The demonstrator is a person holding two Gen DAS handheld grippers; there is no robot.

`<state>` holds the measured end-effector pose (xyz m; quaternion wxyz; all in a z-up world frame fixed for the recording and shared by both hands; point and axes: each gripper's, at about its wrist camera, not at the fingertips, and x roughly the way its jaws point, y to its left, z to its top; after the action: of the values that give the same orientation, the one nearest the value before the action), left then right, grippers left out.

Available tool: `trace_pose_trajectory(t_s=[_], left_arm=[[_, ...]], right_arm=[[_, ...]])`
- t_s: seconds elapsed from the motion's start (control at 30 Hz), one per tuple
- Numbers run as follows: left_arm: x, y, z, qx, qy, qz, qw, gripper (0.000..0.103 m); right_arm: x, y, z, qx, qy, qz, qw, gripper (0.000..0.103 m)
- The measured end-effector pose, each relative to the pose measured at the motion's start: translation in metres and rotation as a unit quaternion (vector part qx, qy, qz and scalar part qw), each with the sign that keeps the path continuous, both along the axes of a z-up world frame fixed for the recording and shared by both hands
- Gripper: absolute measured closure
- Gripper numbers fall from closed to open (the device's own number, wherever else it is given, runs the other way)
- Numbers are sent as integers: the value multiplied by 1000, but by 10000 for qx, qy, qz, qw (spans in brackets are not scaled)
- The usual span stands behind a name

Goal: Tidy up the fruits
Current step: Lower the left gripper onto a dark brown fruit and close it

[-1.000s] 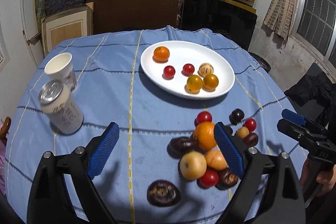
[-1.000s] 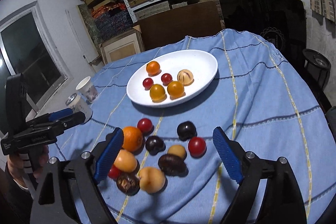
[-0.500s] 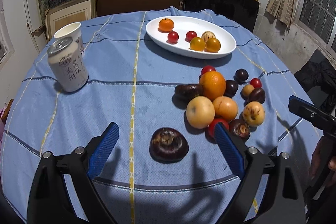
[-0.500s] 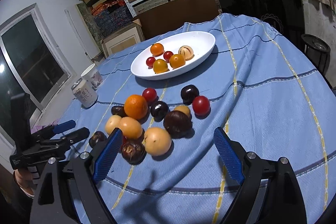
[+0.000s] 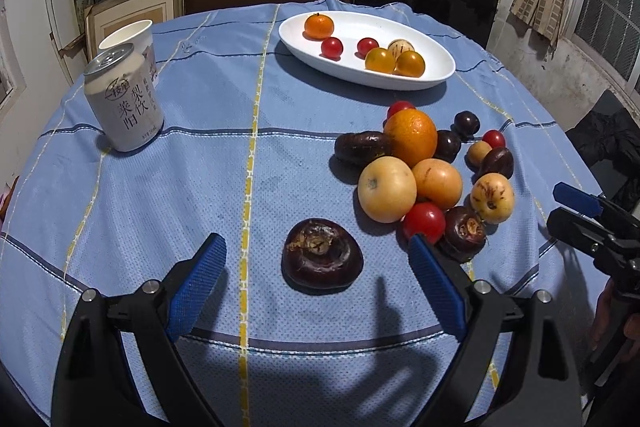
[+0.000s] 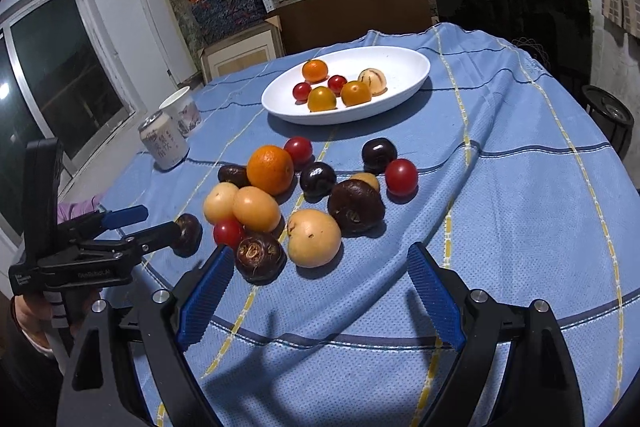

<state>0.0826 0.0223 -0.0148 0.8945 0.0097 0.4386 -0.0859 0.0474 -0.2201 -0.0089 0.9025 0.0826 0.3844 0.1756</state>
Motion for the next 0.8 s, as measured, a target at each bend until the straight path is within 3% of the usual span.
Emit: trace_pose_trajectory(t_s=[0.37,0.47,0.67,0.8], left_arm=[[6,0,-17,93,149,41,9998,13],[10,-4,-20,13,272,-3,9996,21],[14,-9,-25,159,266,-124,9994,54],[15,-6,-24,-5,309,-125,9994,55]], right_arm=[[4,0,-10,152,228,60,9996,14],[3,3,-11,120,223,113,9996,14],[1,7,-8,-49,126,163,9998,14],[3,16,-6,-438,79,114,9989,14]])
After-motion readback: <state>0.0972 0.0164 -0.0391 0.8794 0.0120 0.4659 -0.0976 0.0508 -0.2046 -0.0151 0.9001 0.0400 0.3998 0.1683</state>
